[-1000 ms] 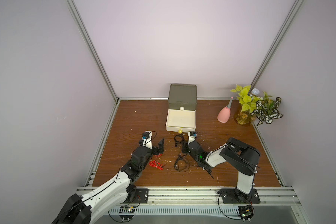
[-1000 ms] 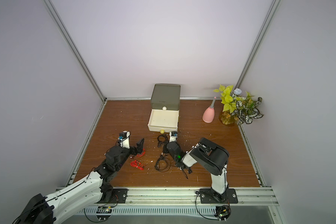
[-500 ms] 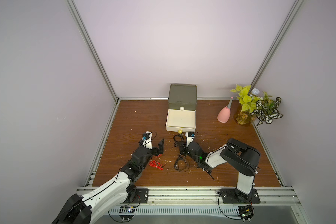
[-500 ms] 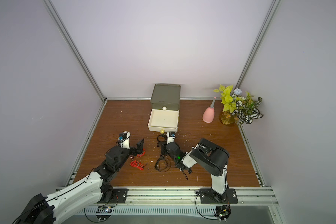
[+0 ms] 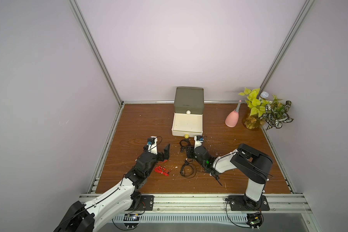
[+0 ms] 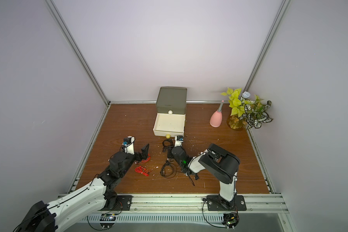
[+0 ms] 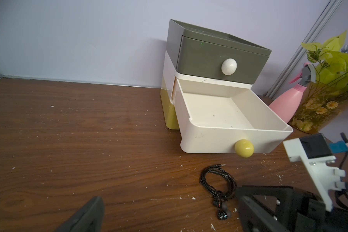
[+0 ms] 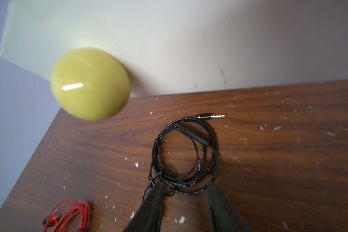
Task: Place the wired earphones into the drawer by color
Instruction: Pick up the wired earphones from the center of the board.
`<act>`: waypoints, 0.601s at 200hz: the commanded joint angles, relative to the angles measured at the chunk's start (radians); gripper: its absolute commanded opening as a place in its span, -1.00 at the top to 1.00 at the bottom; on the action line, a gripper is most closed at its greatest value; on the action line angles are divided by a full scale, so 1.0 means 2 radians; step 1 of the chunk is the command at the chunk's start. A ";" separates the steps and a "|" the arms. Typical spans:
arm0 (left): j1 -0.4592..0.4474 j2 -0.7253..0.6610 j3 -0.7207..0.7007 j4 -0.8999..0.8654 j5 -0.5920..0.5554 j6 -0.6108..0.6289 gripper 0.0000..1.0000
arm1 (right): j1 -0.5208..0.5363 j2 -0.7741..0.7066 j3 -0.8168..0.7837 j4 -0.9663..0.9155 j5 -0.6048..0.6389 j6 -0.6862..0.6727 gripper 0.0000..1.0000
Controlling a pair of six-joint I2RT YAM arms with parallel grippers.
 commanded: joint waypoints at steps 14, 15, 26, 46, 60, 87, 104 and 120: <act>0.005 -0.005 -0.002 0.010 0.005 0.000 -0.99 | 0.003 0.017 0.024 0.003 0.030 0.001 0.16; 0.005 -0.005 -0.002 0.010 0.004 0.000 -0.99 | 0.003 0.018 0.025 0.003 0.030 0.000 0.16; 0.005 -0.006 -0.002 0.009 0.004 0.000 -0.99 | 0.003 0.025 0.029 0.004 0.033 -0.002 0.16; 0.005 -0.006 -0.002 0.009 0.004 0.001 -0.99 | 0.003 0.034 0.035 0.004 0.039 -0.004 0.17; 0.005 -0.006 -0.002 0.010 0.004 0.001 -0.99 | 0.003 0.039 0.038 0.007 0.043 -0.005 0.17; 0.005 -0.006 -0.002 0.010 0.004 0.000 -0.99 | 0.003 0.048 0.043 0.007 0.044 -0.008 0.23; 0.005 -0.005 -0.002 0.010 0.004 0.000 -0.99 | 0.003 0.054 0.044 0.007 0.044 -0.006 0.31; 0.005 -0.005 -0.002 0.011 0.004 0.001 -0.99 | 0.003 0.057 0.046 0.004 0.042 -0.005 0.42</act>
